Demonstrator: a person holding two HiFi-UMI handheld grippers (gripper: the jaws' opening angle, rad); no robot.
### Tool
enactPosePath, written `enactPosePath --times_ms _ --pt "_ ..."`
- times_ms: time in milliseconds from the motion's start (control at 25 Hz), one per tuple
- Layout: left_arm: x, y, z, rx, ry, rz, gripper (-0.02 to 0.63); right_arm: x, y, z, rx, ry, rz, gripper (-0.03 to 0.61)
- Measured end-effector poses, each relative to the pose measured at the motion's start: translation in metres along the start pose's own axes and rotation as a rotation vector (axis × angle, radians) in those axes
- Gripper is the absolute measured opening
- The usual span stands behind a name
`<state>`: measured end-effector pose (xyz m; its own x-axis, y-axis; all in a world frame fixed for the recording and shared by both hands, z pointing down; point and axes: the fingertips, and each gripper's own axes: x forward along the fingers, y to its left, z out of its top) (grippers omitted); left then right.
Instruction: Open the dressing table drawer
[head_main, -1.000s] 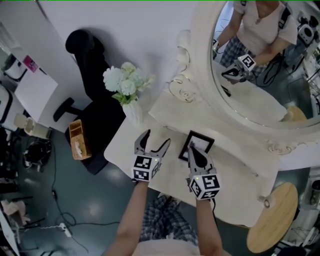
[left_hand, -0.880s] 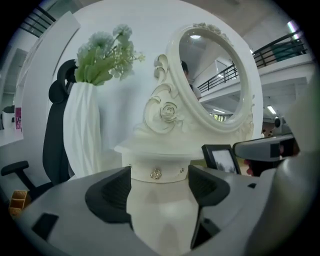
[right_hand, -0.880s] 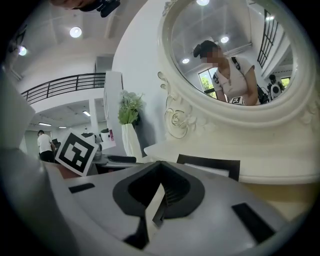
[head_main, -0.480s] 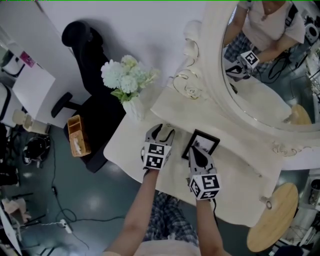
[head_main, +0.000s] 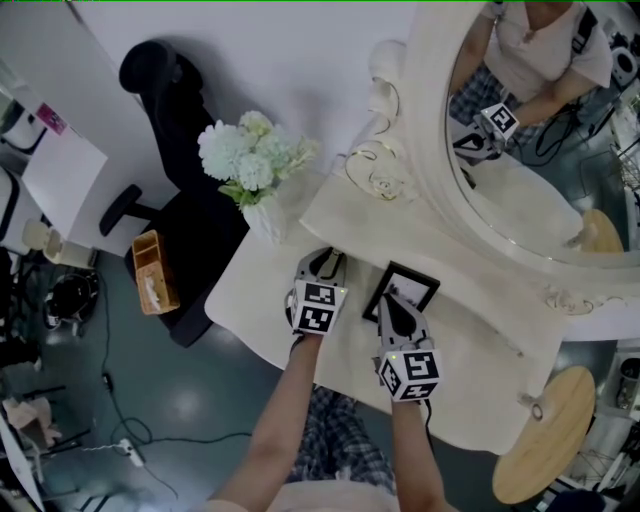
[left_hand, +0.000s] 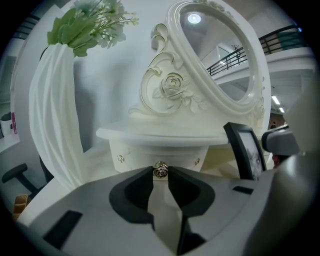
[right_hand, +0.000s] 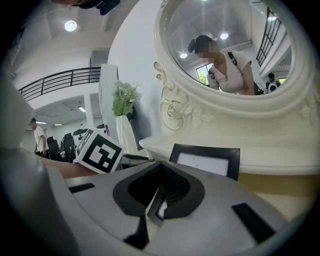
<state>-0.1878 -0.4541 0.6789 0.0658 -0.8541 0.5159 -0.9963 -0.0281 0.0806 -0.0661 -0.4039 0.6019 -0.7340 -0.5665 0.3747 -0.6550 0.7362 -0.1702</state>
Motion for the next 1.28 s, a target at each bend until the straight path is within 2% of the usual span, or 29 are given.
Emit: enactPosePath --times_ms 1280 --pt "-0.049 -0.001 -0.033 -0.003 0.033 -0.003 0.109 -0.014 -0.009 -0.001 0.008 -0.008 -0.046 0.015"
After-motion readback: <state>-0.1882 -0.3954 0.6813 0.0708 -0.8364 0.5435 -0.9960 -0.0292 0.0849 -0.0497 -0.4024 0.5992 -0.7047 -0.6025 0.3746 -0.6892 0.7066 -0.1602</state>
